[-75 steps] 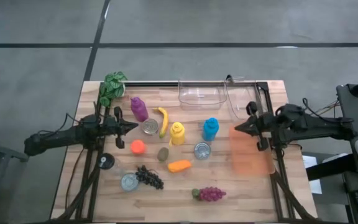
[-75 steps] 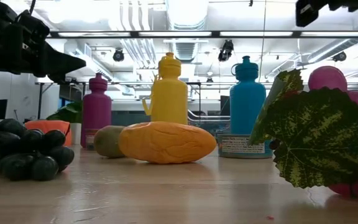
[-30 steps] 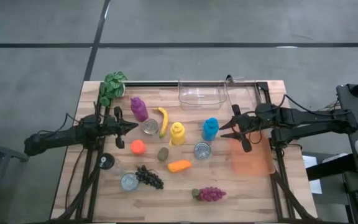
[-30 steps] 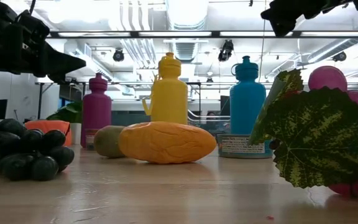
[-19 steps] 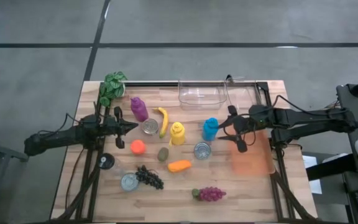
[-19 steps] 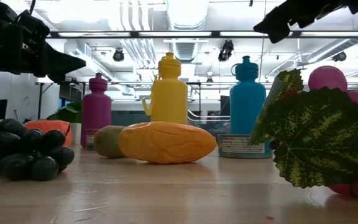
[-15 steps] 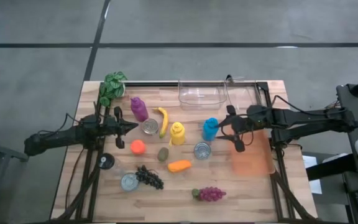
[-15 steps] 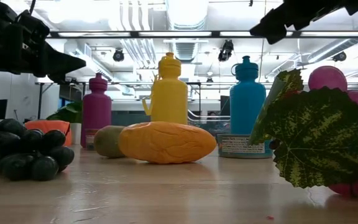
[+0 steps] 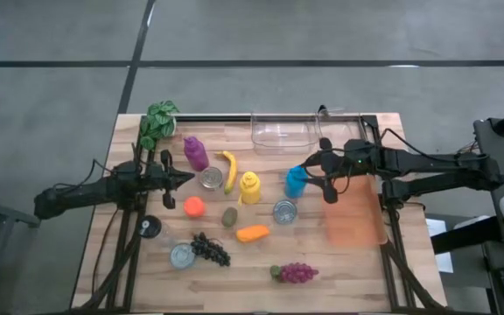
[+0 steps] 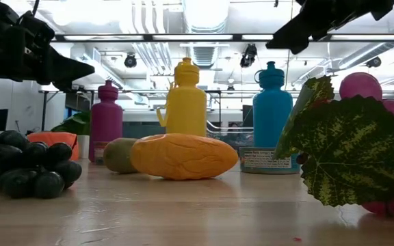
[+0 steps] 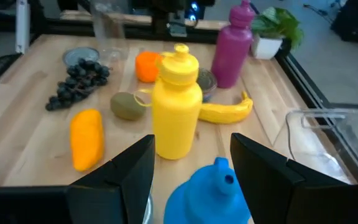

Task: Pick & Place Food Item
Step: Put the blue water bottle into the right transparent bin

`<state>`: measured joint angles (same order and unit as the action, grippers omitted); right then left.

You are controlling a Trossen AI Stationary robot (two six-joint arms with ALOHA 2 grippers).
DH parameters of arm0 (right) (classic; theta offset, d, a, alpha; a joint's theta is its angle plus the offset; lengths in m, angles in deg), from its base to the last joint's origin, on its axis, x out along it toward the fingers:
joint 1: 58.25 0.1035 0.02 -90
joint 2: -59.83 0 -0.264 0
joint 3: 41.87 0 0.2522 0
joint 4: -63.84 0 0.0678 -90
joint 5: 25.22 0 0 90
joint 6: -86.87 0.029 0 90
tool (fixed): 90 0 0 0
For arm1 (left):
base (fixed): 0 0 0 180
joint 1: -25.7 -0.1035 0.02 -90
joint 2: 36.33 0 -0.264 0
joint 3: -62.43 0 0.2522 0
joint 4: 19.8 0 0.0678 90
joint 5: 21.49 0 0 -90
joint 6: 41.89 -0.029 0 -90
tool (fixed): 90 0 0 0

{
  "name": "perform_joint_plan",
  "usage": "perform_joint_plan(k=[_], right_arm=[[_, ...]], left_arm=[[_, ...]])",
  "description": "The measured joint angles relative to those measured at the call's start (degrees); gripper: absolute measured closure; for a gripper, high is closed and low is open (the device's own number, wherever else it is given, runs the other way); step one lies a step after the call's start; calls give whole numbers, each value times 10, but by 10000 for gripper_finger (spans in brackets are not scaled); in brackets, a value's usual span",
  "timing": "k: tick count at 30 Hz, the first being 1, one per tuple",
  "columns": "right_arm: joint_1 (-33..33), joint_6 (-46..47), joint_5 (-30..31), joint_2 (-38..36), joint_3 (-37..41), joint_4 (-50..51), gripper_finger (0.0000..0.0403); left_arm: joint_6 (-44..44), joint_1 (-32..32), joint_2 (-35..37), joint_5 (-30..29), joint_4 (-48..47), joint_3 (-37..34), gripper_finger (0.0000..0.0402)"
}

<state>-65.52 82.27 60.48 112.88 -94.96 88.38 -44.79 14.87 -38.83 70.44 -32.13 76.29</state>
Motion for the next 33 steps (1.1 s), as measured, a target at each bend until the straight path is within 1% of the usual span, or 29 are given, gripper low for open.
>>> perform_joint_plan(k=[6, 12, 18, 33], right_arm=[[-5, 7, -3, 41, 0, -20, 197], [-7, 4, -2, 56, -1, -22, 199], [-7, -2, -2, 55, -1, -18, 200], [-20, -6, -1, 41, 0, -5, 216]], left_arm=[[0, 0, 0, 0, 0, 0, 387], [0, 0, 0, 0, 0, 0, 387], [0, 0, 0, 0, 0, 0, 387], [0, 0, 0, 0, 0, 0, 387]])
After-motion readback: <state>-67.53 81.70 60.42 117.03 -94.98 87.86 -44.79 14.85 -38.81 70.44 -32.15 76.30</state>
